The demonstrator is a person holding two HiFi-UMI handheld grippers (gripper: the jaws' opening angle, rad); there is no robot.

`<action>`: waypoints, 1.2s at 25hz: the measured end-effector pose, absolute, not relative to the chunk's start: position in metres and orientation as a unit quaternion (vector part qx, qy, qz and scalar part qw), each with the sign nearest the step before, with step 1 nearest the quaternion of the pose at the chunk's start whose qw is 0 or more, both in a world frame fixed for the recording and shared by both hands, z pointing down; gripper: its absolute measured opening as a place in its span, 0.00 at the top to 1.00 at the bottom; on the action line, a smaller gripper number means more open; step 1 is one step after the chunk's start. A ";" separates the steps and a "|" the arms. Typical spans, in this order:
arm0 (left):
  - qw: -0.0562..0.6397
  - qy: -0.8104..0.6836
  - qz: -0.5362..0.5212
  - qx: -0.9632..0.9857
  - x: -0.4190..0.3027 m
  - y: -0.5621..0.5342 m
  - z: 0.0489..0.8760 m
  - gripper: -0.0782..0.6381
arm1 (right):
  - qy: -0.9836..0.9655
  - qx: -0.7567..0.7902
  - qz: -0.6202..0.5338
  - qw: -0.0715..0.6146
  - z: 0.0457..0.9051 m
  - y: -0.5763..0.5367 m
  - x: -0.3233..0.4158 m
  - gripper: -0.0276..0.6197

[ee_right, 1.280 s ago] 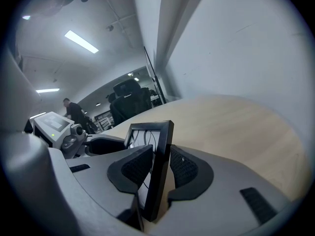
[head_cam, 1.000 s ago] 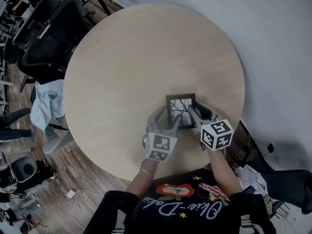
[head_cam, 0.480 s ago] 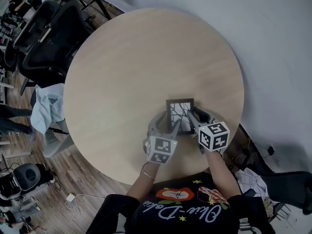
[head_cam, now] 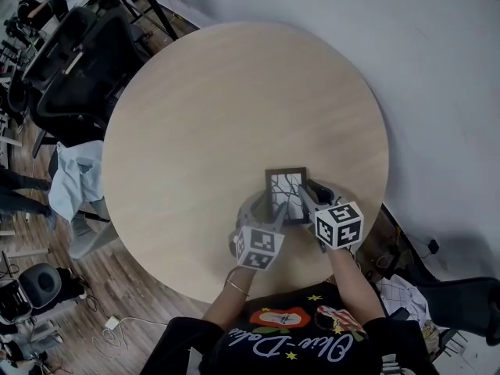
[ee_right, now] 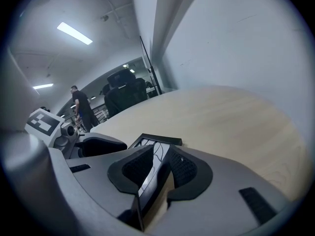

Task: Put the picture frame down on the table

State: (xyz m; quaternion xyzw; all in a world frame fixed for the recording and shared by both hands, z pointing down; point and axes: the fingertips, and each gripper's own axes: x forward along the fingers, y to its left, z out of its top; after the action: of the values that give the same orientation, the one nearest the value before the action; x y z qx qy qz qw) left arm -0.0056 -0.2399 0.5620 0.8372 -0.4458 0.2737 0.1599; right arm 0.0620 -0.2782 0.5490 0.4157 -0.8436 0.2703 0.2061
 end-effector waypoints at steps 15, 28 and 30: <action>0.139 -0.465 0.217 0.847 -0.011 -0.242 0.532 0.88 | -0.853 0.420 0.242 0.192 0.528 -0.272 0.063 0.94; 0.131 -0.458 0.179 0.861 -0.006 -0.233 0.500 0.89 | -0.869 0.420 0.201 0.168 0.490 -0.258 0.062 0.96; 0.130 -0.459 0.178 0.861 -0.007 -0.231 0.498 0.89 | -0.870 0.419 0.198 0.167 0.487 -0.256 0.060 0.96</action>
State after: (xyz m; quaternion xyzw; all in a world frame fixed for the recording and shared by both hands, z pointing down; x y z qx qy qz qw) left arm -0.0069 -0.2310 0.4979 0.8608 -0.4586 0.1780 0.1301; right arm 0.0603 -0.2558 0.4871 0.4187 -0.8703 0.1984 0.1670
